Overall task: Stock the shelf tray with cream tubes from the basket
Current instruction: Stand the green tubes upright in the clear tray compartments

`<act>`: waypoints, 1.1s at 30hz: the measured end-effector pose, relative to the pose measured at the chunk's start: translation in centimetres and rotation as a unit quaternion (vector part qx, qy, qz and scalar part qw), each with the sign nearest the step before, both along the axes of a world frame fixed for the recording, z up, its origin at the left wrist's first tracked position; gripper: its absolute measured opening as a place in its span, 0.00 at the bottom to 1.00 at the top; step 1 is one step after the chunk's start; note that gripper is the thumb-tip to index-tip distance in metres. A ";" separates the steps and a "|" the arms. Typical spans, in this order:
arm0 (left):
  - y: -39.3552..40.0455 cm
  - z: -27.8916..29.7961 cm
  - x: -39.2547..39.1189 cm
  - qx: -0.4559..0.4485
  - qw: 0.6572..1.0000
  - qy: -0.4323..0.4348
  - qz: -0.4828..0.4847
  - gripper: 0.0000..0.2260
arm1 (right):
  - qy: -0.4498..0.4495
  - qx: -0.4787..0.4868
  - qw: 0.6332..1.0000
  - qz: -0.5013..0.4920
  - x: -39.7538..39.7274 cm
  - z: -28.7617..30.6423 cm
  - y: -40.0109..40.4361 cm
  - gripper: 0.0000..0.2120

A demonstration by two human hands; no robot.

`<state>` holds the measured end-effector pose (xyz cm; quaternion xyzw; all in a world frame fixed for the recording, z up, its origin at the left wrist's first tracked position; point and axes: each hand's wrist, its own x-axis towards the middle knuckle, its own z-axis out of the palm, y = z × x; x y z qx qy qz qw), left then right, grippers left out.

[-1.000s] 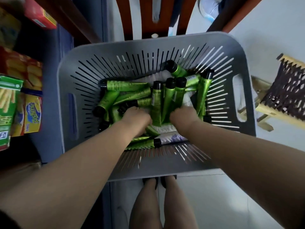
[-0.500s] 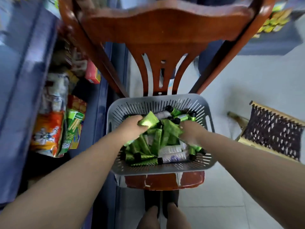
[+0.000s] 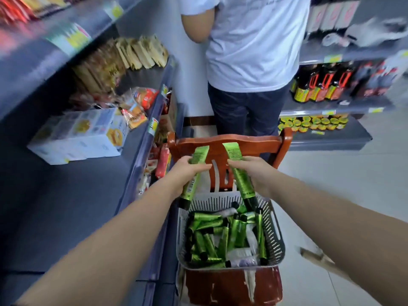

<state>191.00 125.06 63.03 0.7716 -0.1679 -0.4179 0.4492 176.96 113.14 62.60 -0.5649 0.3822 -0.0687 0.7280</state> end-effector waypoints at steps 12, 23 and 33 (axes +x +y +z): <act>6.1 13.6 -1.4 -0.189 0.972 -0.100 0.095 0.12 | -0.150 -0.074 0.983 0.070 2.1 13.9 3.7 0.07; 14.5 21.1 -7.1 -0.291 0.909 -0.186 0.235 0.07 | -0.255 -0.041 0.940 0.223 0.6 20.2 10.1 0.08; 24.4 26.1 -14.7 -0.314 0.846 -0.245 0.355 0.06 | -0.330 0.001 0.886 0.325 -0.5 25.4 19.7 0.06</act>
